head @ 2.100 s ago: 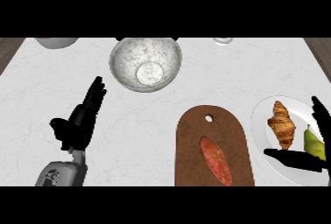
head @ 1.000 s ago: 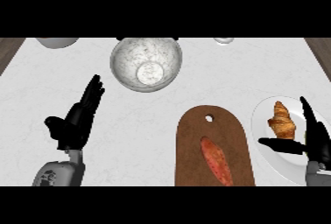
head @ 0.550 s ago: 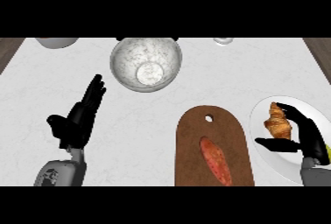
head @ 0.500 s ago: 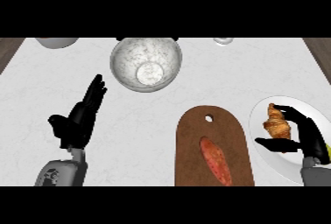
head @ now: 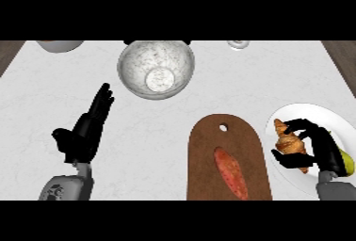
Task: Pick the croissant from the plate and place it in the bowl
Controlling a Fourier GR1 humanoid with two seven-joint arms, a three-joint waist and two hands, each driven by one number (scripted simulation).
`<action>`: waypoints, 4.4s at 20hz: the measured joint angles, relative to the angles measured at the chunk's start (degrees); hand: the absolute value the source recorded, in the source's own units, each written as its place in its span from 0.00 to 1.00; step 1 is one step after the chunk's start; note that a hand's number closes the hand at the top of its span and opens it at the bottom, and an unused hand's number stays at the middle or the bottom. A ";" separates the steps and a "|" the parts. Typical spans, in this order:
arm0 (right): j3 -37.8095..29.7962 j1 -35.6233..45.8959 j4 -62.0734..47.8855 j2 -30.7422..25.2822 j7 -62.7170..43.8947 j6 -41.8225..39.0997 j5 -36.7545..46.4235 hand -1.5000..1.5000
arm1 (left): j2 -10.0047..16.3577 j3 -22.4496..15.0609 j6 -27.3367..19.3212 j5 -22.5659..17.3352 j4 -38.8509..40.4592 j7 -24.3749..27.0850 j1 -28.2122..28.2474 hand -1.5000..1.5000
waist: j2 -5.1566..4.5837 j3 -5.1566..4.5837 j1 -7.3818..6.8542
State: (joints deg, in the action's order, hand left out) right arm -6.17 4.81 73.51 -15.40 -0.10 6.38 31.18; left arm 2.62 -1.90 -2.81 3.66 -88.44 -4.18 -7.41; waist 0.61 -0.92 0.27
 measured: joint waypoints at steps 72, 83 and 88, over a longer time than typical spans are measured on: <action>41.01 73.97 -53.24 15.36 -33.42 26.35 -16.97 0.00 | -0.44 -1.37 0.89 0.19 0.68 -1.17 -3.49 0.50 | -1.82 0.90 -3.51; 31.33 70.28 -50.52 15.38 -13.22 34.11 -23.50 0.00 | -0.45 -1.23 0.78 0.22 1.00 -0.61 -2.73 0.50 | -1.52 0.93 -2.94; 26.94 70.34 -48.66 15.15 -9.96 37.43 -26.44 0.00 | -0.51 -1.26 0.44 0.34 -0.38 -1.07 -1.43 0.50 | -1.16 0.93 -2.36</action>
State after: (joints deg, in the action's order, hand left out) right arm 20.77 75.15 24.85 -0.25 -10.06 43.81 4.74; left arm 2.11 -3.15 -2.37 4.00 -88.82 -5.25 -8.84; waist -0.55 0.01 -2.09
